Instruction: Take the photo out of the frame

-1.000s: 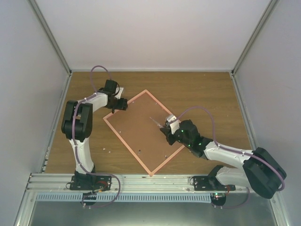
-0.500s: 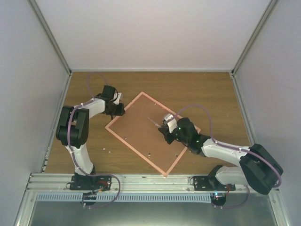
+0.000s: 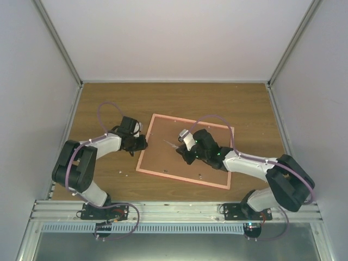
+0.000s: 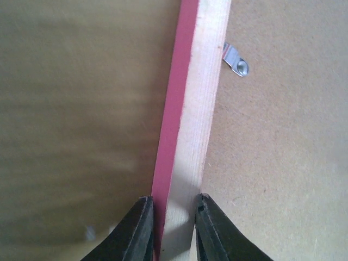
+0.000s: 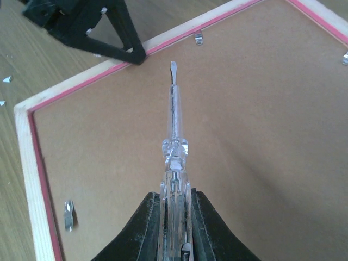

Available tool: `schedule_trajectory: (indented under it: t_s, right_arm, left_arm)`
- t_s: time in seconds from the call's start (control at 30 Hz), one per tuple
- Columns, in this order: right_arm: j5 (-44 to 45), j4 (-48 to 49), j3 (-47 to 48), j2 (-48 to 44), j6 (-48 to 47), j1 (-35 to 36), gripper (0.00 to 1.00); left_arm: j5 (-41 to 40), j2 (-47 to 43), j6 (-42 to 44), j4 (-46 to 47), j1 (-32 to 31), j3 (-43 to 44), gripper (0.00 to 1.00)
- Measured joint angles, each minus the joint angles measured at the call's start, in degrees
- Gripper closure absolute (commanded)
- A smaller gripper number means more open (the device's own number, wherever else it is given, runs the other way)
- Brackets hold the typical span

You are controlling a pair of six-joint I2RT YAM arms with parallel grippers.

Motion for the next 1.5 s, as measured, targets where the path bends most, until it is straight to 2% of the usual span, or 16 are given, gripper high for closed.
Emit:
schedule_trajectory:
  t_s: [0.23,0.63,0.9,1.5]
  right_arm:
    - [-1.05,-3.17,4.20,4.94,0.02,1.88,0.99]
    - [-1.29,-6.32,9.84,12.55,0.22,3.34,0.99]
    - [-0.96,-8.02,12.02,16.79,0.70,3.54,0.99]
    - [1.05,-7.43,13.81,18.60,3.61,3.82,1.00]
  left_arm:
    - [0.52,-6.84,-5.84,3.80,-5.03,-8.31,0.81]
    - [1.16,-11.96,-13.62,8.83,-10.69,-14.91,0.82]
    - [1.20,-12.61,-14.93,9.90,-11.15,-15.96,0.83]
    - [0.66,-13.35,-15.93,11.85,-11.56,-17.31,0.86]
